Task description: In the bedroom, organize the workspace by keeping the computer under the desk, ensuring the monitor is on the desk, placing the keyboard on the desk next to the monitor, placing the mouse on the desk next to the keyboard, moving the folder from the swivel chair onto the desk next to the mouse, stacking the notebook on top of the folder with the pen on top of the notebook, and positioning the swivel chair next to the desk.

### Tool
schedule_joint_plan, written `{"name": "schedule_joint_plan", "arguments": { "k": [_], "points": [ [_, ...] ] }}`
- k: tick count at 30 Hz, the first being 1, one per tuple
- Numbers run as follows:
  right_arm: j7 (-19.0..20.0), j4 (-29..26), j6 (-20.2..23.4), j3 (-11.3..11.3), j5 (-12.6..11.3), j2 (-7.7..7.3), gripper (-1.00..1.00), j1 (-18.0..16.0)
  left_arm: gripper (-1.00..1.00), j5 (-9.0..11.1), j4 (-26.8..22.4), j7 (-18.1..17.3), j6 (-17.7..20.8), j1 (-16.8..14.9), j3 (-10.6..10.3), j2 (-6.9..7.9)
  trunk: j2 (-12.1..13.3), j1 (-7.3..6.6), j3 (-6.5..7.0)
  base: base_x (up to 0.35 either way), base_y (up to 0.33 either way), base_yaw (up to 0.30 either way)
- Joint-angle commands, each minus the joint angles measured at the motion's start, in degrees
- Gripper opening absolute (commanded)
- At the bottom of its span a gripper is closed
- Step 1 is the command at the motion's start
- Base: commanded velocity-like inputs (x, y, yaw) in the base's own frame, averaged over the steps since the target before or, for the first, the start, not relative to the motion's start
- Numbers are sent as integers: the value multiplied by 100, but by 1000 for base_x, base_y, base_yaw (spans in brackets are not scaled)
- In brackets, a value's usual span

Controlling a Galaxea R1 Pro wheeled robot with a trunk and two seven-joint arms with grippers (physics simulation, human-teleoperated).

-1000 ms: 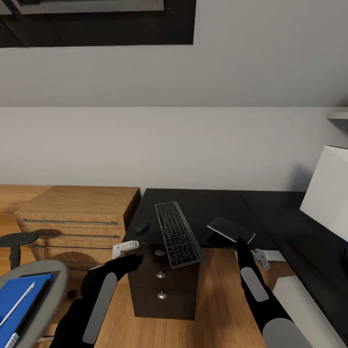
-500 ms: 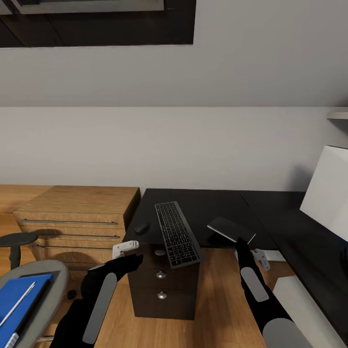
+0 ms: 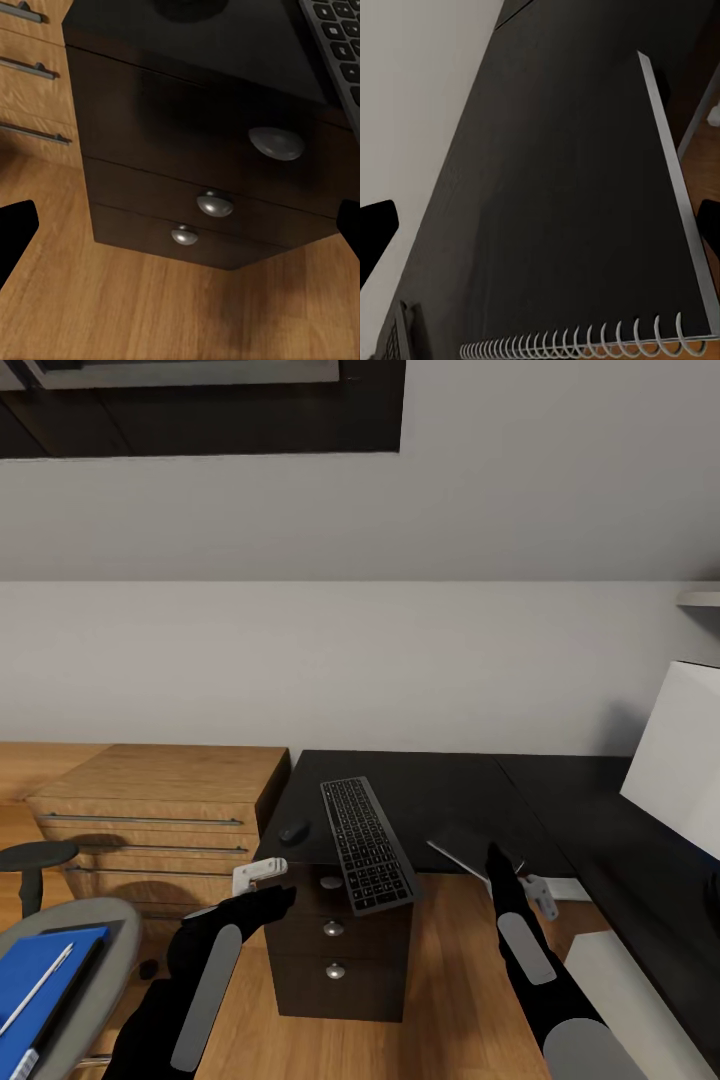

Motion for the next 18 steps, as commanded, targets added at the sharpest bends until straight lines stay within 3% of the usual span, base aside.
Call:
{"name": "schedule_joint_plan", "arguments": {
  "k": [1, 18],
  "points": [
    [-5, -6, -17, -3, -50, 1, 100, -3, 100, 59, -5, 53, 14, -5, -3, 3, -3, 0, -6, 0, 0, 0],
    [-5, 32, -17, -2, -50, -3, 100, -3, 100, 68, -5, 48, 19, -4, 5, 15, -3, 0, -6, -9, 0, 0]
  ]
}}
